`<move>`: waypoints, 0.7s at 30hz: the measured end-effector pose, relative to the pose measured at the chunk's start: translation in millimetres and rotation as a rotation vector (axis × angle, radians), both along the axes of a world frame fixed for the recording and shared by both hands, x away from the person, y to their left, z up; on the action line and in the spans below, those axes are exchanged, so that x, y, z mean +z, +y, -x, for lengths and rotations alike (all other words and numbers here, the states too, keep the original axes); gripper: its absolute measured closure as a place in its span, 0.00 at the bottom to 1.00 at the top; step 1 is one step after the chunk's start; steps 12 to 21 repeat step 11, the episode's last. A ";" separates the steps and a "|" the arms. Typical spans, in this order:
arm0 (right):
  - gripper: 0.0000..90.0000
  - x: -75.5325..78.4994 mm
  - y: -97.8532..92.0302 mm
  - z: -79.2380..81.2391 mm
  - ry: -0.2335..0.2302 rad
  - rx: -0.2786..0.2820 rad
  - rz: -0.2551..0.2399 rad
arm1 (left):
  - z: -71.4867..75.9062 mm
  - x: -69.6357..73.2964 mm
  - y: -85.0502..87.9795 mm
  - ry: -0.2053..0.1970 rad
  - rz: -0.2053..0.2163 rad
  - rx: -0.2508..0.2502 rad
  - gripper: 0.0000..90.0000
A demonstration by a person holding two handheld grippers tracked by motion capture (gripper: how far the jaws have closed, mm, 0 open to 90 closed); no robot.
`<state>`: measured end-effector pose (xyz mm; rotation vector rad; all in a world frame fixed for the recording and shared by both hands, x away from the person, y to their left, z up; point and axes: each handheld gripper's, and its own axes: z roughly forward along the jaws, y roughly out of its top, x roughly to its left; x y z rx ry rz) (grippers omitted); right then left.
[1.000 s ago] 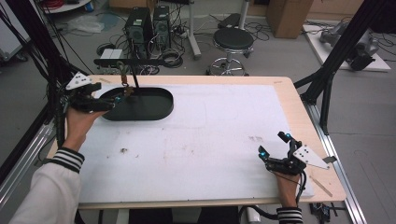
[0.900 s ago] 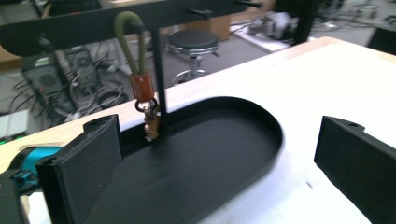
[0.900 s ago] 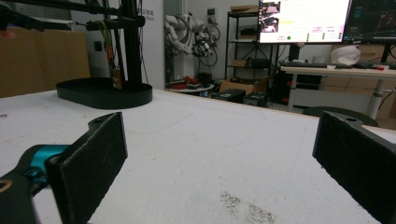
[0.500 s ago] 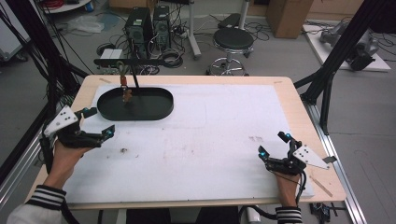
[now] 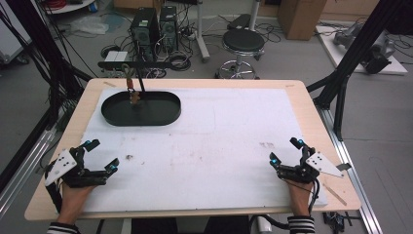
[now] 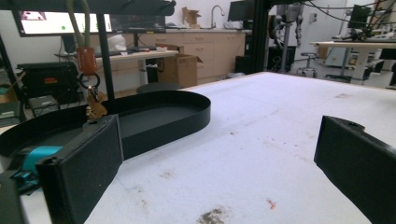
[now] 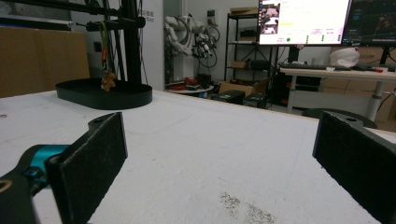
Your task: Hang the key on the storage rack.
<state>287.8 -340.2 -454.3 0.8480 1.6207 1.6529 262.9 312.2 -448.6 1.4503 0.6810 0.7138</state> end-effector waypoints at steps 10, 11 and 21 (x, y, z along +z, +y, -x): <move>0.02 0.0 0.0 -0.3 -0.007 0.000 0.010 | 1.9 -5.8 2.4 -0.016 0.022 0.010 0.02; 0.02 -0.1 0.0 0.1 -0.001 -0.001 0.007 | 1.9 -5.8 2.2 -0.017 0.022 0.012 0.02; 0.02 -0.1 0.0 0.1 -0.001 -0.001 0.007 | 1.9 -5.8 2.2 -0.017 0.022 0.012 0.02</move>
